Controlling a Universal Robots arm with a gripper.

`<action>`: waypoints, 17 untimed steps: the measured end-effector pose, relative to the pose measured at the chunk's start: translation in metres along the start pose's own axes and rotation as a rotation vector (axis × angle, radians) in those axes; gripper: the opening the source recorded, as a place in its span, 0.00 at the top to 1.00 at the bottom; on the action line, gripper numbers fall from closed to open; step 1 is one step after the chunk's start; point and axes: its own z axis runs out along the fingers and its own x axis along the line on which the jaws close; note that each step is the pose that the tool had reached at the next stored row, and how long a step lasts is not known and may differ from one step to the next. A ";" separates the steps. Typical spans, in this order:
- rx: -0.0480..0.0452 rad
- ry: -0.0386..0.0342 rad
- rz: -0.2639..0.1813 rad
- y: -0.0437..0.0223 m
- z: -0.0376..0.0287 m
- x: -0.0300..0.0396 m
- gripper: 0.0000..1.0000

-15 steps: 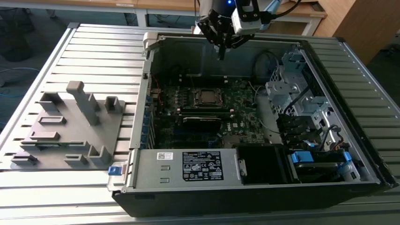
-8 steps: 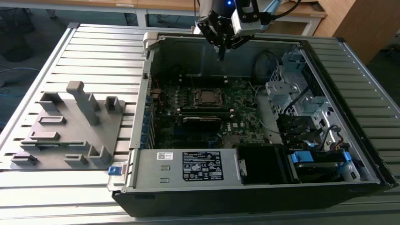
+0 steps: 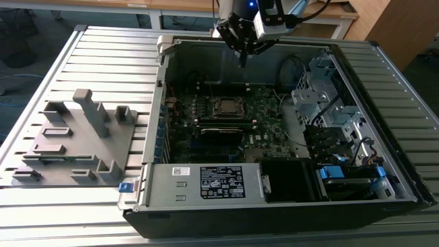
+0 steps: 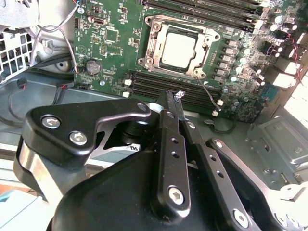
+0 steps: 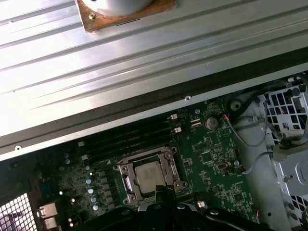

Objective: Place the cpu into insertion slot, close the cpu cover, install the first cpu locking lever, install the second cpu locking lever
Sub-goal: 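Close the cpu cover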

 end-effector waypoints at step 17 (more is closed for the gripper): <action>0.0001 0.0000 0.000 -0.0002 0.0038 0.0000 0.90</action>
